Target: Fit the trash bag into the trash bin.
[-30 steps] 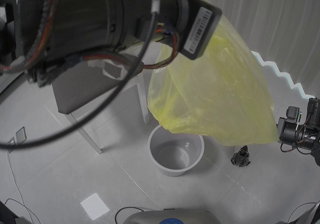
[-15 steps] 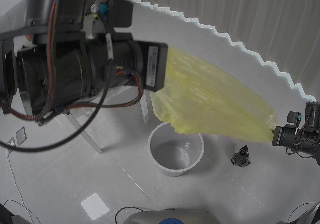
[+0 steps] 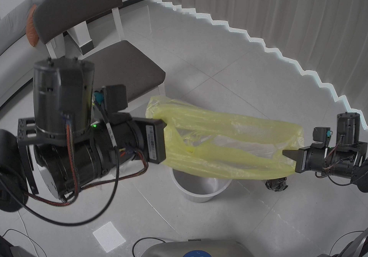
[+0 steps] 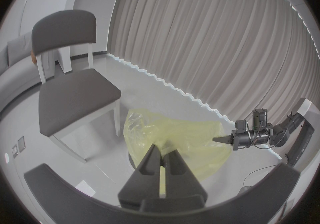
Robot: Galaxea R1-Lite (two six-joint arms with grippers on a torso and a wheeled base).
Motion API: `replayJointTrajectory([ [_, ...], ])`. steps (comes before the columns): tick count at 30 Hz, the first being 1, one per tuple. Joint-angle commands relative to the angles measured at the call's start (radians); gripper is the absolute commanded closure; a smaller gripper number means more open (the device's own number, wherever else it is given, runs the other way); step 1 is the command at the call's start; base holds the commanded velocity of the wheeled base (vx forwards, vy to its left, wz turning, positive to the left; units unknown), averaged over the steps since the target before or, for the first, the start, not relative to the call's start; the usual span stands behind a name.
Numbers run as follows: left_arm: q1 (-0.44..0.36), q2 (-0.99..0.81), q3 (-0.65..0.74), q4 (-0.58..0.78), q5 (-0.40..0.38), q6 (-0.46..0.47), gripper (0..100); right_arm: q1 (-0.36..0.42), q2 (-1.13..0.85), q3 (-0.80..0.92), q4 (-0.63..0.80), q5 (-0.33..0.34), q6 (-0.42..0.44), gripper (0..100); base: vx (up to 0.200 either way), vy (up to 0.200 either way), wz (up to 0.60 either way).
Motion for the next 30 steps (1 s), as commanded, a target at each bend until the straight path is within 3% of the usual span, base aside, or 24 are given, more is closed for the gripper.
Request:
replayJointTrajectory([
  [1,0.062,0.051,0.146,-0.116,-0.066,-0.055,100,0.137,0.106,-0.082,0.011,-0.069,0.0,100,0.0,0.0,0.0],
  [9,0.068,0.194,0.232,-0.313,-0.083,-0.158,100,0.195,0.215,-0.117,0.007,-0.131,0.016,100,0.0,0.0,0.0],
  [15,0.084,0.335,0.235,-0.495,-0.084,-0.162,100,0.203,0.233,-0.115,0.004,-0.15,0.105,100,0.0,0.0,0.0],
  [30,0.157,0.45,0.238,-0.578,-0.132,-0.164,100,0.134,0.382,-0.2,0.004,-0.134,0.1,100,0.0,0.0,0.0],
])
